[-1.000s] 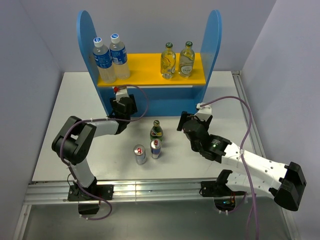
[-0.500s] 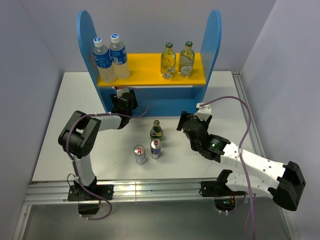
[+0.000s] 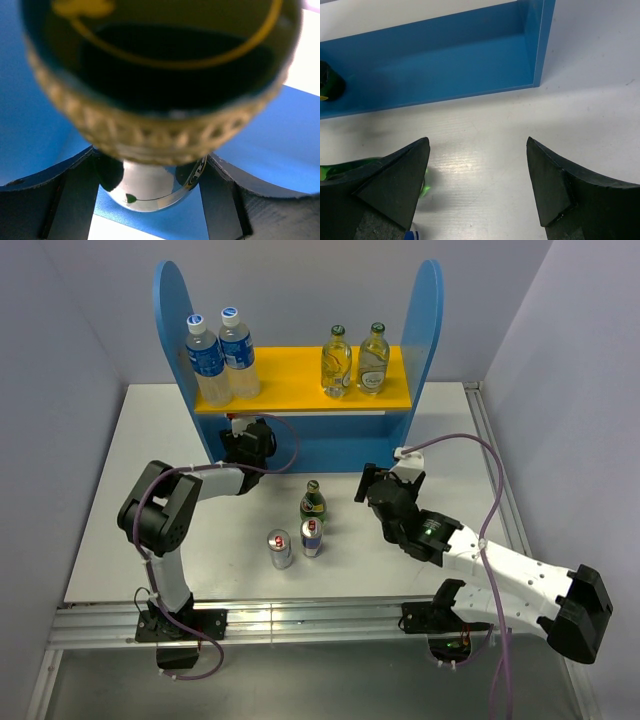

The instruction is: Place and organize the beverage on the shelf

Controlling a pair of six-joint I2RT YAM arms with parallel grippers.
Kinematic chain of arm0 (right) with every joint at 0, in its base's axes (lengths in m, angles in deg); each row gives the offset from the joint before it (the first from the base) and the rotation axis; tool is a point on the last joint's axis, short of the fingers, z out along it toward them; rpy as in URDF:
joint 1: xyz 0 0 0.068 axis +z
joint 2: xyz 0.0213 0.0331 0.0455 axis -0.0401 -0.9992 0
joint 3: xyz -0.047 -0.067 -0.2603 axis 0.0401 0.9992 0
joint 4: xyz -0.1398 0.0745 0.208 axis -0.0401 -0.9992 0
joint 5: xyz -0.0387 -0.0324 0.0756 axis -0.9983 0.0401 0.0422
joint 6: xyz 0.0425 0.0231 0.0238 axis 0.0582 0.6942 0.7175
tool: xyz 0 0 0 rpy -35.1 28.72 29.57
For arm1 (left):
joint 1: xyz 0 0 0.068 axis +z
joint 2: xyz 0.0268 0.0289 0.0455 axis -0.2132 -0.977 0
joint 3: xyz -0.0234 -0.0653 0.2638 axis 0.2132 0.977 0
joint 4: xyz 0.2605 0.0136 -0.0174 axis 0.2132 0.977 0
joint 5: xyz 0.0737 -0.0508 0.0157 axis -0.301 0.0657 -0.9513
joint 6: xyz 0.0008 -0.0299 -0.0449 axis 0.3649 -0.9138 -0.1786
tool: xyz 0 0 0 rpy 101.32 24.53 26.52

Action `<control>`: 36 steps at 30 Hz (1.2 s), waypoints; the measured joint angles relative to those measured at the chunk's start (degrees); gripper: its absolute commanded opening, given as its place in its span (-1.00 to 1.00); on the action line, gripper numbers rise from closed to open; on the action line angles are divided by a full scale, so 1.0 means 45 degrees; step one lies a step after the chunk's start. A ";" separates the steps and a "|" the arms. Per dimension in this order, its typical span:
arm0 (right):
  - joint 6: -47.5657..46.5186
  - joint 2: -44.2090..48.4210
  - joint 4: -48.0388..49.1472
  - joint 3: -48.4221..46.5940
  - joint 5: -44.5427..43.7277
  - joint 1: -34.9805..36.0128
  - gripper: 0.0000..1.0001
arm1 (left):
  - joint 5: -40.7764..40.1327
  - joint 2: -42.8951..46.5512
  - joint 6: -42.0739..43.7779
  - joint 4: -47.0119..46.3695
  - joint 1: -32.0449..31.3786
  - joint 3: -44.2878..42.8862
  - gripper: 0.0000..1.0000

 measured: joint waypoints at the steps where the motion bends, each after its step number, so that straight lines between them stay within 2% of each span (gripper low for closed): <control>1: 0.0000 0.0029 0.0000 0.0000 0.0000 -0.0005 0.69 | -0.0005 0.0000 -0.0015 0.0024 0.0000 -0.0005 0.47; 4: 0.0015 0.0141 0.0000 0.0000 0.0000 -0.0005 0.69 | -0.0005 0.0000 -0.0034 0.0097 0.0000 -0.0029 0.55; 6: 0.0029 0.0209 0.0000 0.0000 -0.0005 -0.0005 0.69 | -0.0029 0.0000 -0.0039 0.0146 0.0000 -0.0034 0.94; 8: 0.0034 0.0257 0.0000 0.0000 0.0000 -0.0005 0.69 | -0.0029 0.0000 -0.0165 0.0364 0.0000 -0.0029 0.99; 17: 0.0136 0.0384 -0.0058 0.0019 0.0005 -0.0005 0.69 | 0.0175 0.0865 -0.0267 0.1336 -0.0121 0.0461 0.99; 28: 0.0442 0.0947 -0.0559 0.0073 -0.0005 -0.0005 0.69 | 0.0937 0.2166 -0.0141 0.3196 -0.1205 0.0777 0.99; 36: 0.0787 0.1243 -0.1103 0.0073 -0.0010 -0.0005 0.69 | 0.2089 0.4600 0.0486 0.3900 -0.1860 0.1326 0.99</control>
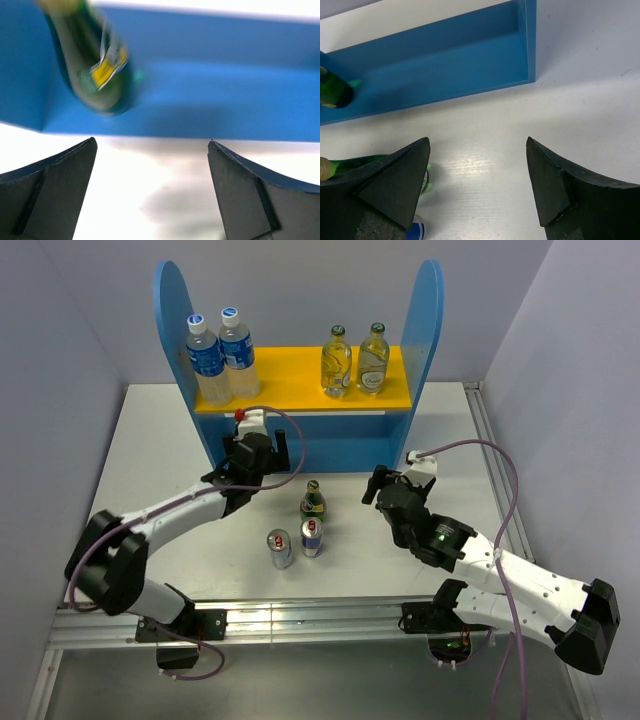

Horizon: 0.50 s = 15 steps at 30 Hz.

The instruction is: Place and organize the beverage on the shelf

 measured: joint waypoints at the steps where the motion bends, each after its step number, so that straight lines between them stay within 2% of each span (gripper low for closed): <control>1: 0.0019 0.0024 -0.0034 0.0000 0.0000 0.0000 0.68 | 0.0107 0.0452 0.0015 -0.0092 -0.0117 0.0024 0.99; 7: 0.0194 0.0039 -0.0185 0.0000 0.0000 0.0000 0.68 | 0.0554 0.2827 0.0029 -0.0384 -0.0549 0.0102 0.99; 15: 0.0253 0.0005 -0.0282 0.0000 -0.0005 0.0000 0.68 | 0.1540 0.3633 0.0097 -0.0029 -0.0845 0.0466 0.99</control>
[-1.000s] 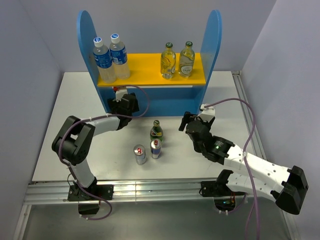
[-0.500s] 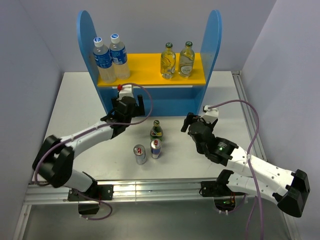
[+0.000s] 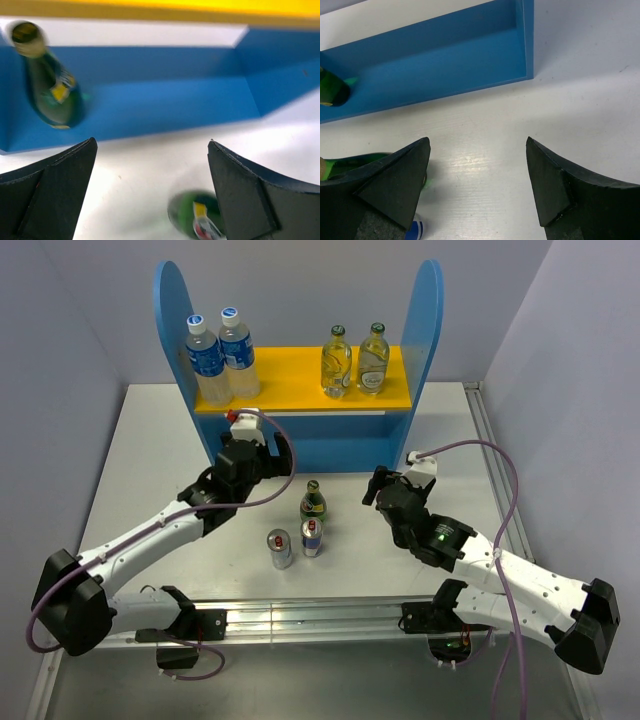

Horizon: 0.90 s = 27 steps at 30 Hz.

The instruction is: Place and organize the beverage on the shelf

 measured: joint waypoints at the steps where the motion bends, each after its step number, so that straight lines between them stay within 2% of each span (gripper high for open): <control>1: 0.0005 0.0000 -0.0015 0.0000 0.0000 0.0000 0.68 | 0.0189 0.0102 0.0053 0.0078 -0.0121 0.0068 0.99; 8: 0.0151 0.0000 -0.0092 0.0000 -0.0005 0.0000 0.68 | 0.1418 0.0801 0.0301 0.0597 -0.1268 0.0126 0.99; 16: 0.0335 0.0005 -0.0194 0.0291 -0.0039 0.0000 0.68 | 0.2973 0.1967 0.0282 0.0758 -0.1739 0.0457 0.99; 27: 0.0520 0.0010 -0.0243 0.0335 -0.0044 0.0000 0.68 | 0.3177 0.0568 0.0209 0.0554 -0.2535 0.0976 0.99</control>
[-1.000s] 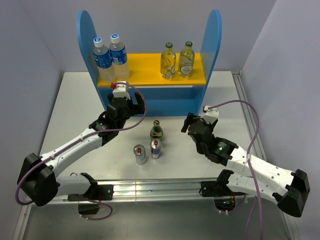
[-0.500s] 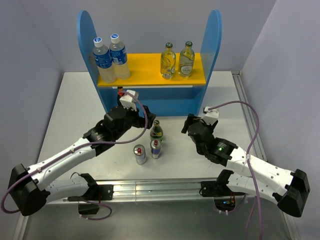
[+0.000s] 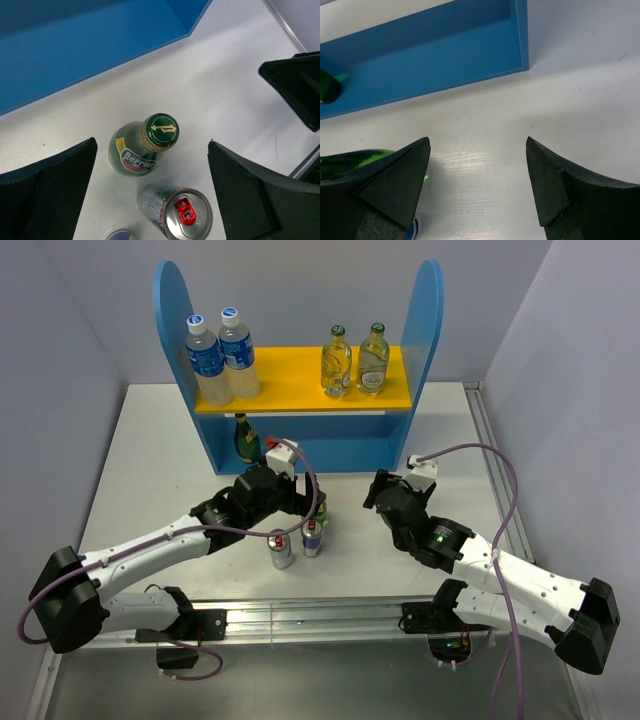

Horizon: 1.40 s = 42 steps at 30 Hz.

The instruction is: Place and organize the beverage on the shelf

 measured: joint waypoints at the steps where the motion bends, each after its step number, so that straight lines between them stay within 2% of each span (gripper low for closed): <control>1: 0.0010 0.0010 0.0000 0.0010 0.0000 0.0000 0.68 | -0.0073 -0.0165 -0.0005 -0.0087 -0.0019 0.0039 0.99; 7: 0.0049 0.0092 -0.0024 0.0078 -0.0010 0.0000 0.68 | -0.0685 -0.1098 -0.0029 -0.0777 -0.0058 0.0121 0.99; 10: 0.0073 0.0092 0.0000 0.0165 -0.0005 0.0000 0.68 | -0.1049 -0.1511 -0.0058 -0.1185 -0.0063 0.0180 0.91; 11: 0.0087 0.0092 0.0000 0.0219 -0.0005 0.0000 0.68 | -0.1180 -0.1632 -0.0068 -0.1307 -0.0068 0.0189 0.75; 13: 0.0092 0.0092 -0.0029 0.0272 -0.0005 0.0000 0.68 | -0.1399 -0.1899 -0.0155 -0.1525 -0.0068 0.0189 0.58; 14: 0.0092 0.0092 -0.0019 0.0277 -0.0005 0.0000 0.68 | -0.1452 -0.2006 -0.0219 -0.1651 -0.0068 0.0194 0.40; 15: 0.0092 0.0092 -0.0019 0.0282 -0.0010 0.0000 0.68 | -0.1515 -0.2098 -0.0306 -0.1787 -0.0073 0.0194 0.34; 16: 0.0092 0.0092 -0.0010 0.0287 -0.0010 0.0000 0.68 | -0.1617 -0.2157 -0.0296 -0.1909 -0.0097 0.0194 0.11; 18: 0.0097 0.0092 0.0005 0.0335 -0.0005 0.0000 0.68 | -0.1734 -0.2205 -0.0393 -0.2098 -0.0141 0.0199 -0.19; 19: 0.0092 0.0092 0.0015 0.0369 -0.0005 0.0000 0.68 | -0.1817 -0.2215 -0.0340 -0.2200 -0.0165 0.0209 -0.58; 23: 0.0097 0.0078 0.0024 0.0461 -0.0005 0.0000 0.67 | -0.2375 -0.2312 -0.0267 -0.2506 -0.0112 0.0228 -0.99; 32: 0.0087 0.0049 0.0117 0.0471 -0.0005 0.0000 0.67 | -0.3342 -0.2433 -0.0393 -0.2560 -0.0325 0.0155 -0.99; 42: 0.0029 -0.0097 0.0243 0.0471 0.0000 0.0000 0.67 | -0.6465 -0.3385 0.0121 -0.2312 -0.0233 -0.0597 -0.99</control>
